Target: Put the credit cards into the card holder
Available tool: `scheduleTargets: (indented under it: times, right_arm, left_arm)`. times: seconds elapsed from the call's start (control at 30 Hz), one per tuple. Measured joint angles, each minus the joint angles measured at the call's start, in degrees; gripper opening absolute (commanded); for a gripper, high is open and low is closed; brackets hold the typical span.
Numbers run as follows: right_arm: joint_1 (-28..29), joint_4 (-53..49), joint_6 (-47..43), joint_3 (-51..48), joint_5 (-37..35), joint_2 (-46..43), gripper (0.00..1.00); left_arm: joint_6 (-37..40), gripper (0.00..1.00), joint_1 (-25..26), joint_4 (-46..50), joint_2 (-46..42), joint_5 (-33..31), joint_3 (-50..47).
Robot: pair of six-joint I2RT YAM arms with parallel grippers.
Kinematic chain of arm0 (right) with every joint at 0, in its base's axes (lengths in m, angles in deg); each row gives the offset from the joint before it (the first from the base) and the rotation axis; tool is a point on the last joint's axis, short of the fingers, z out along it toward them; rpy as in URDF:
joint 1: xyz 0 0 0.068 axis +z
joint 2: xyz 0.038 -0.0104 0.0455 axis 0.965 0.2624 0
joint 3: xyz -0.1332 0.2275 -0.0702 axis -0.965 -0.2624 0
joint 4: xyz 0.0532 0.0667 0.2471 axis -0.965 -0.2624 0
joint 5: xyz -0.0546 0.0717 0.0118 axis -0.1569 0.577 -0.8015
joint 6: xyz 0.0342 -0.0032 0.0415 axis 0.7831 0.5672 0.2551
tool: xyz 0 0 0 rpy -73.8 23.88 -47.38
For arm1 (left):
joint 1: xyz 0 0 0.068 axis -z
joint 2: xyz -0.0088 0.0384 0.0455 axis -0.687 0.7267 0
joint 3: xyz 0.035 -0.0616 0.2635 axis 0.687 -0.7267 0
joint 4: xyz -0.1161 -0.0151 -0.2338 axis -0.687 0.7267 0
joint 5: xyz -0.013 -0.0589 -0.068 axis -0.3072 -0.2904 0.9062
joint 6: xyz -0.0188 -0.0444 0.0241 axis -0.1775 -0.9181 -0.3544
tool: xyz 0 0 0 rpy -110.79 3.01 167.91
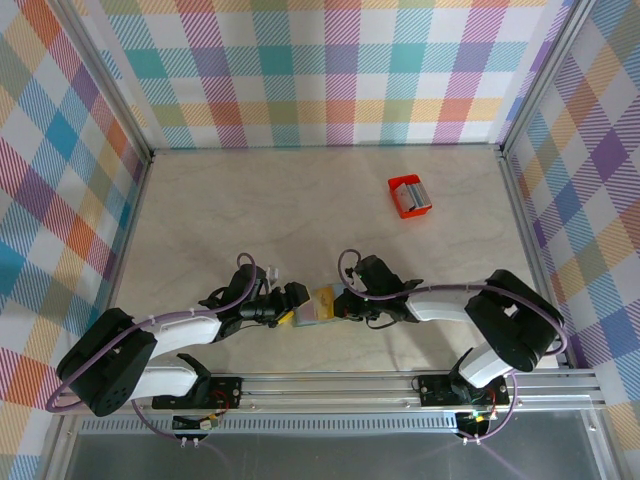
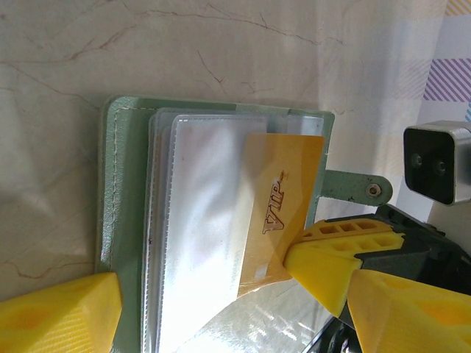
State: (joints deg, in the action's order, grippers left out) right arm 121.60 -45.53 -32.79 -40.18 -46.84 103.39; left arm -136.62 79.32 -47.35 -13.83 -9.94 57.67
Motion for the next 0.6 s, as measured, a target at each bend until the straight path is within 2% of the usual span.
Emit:
scheduleTargets:
  times: [0.6]
  right_arm:
    - [2.6,0.2,1.2,3.8,-0.1,3.6,0.0]
  left_arm:
    - [0.0,0.8,0.0,0.0,-0.1,-0.1,0.0]
